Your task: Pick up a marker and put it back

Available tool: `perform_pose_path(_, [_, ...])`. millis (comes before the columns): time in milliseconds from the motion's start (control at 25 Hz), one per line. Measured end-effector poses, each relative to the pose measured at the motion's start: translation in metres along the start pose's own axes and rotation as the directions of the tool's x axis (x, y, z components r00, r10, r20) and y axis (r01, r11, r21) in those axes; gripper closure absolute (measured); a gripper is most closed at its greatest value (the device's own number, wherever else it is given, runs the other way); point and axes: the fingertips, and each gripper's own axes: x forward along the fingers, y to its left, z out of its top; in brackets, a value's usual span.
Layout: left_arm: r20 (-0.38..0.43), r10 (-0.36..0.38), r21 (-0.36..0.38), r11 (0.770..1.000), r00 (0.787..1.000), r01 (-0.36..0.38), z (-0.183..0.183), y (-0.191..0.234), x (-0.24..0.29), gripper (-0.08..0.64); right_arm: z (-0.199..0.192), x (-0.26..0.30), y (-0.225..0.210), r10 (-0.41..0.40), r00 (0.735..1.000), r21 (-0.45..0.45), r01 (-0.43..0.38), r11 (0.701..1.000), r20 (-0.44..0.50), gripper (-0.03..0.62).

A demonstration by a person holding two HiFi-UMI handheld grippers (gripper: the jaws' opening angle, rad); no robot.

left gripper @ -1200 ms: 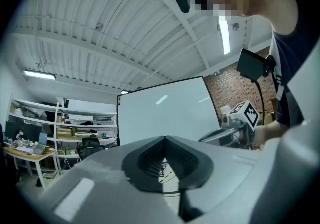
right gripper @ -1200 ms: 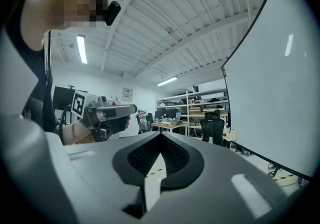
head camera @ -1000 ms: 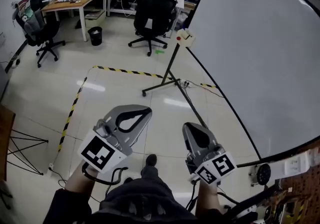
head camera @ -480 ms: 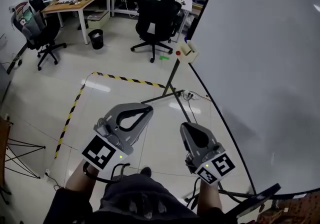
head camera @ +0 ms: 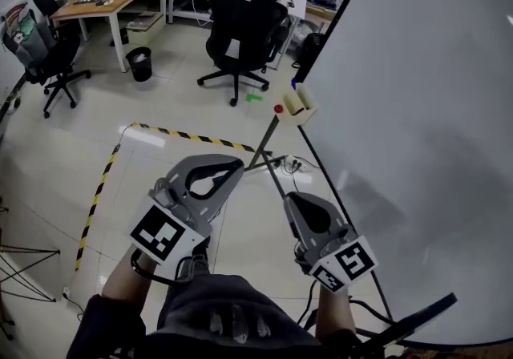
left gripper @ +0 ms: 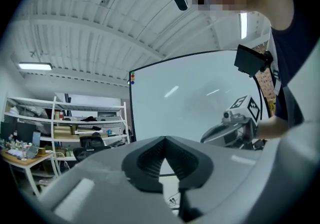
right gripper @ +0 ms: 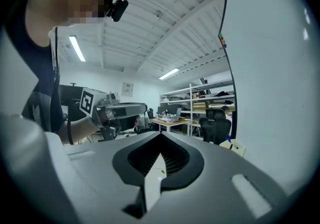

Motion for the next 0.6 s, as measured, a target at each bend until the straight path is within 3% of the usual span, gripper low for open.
perform_pose_path(360, [0.013,-0.17,-0.045,0.984,0.985,0.171,-0.033,0.114,0.109,0.554,0.016,0.093,-0.108,-0.17,0.985,0.011,0.17,0.985,-0.022,0.592])
perform_pose_path(600, [-0.02,-0.24,-0.106,0.966,0.97,0.237,-0.063,0.15,0.173,0.554,0.009,0.125,-0.161,-0.217,0.974,0.051,0.22,0.974,-0.061,0.592])
